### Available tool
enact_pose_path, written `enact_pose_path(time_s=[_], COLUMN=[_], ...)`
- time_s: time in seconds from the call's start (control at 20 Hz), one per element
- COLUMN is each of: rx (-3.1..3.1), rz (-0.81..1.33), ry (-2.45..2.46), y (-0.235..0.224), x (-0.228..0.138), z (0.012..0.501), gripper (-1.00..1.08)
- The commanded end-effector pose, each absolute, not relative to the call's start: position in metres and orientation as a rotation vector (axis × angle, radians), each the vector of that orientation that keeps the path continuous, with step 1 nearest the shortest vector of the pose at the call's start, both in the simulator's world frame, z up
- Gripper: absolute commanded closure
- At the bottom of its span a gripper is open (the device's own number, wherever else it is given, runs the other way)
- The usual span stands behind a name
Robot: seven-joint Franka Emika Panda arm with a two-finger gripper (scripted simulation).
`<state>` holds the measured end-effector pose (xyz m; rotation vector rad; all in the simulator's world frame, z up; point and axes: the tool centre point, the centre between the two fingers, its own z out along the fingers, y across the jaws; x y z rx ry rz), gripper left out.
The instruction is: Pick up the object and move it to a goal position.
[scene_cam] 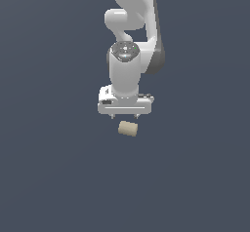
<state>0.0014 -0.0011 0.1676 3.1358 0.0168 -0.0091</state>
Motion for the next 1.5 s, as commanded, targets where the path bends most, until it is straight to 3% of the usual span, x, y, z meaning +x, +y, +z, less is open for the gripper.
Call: enact_pose_path(time_s=[0.0,0.5,1.45], rx=[3.136,3.154,3.134], rz=[-0.009,0.059,0.046], ry=[0.017,0.054,0.266], y=[-0.001,0.007,0.006], x=[0.001,0.016,0.013], z=[0.168,0.186,0.174], gripper=[-0.92,-0.92,-0.92])
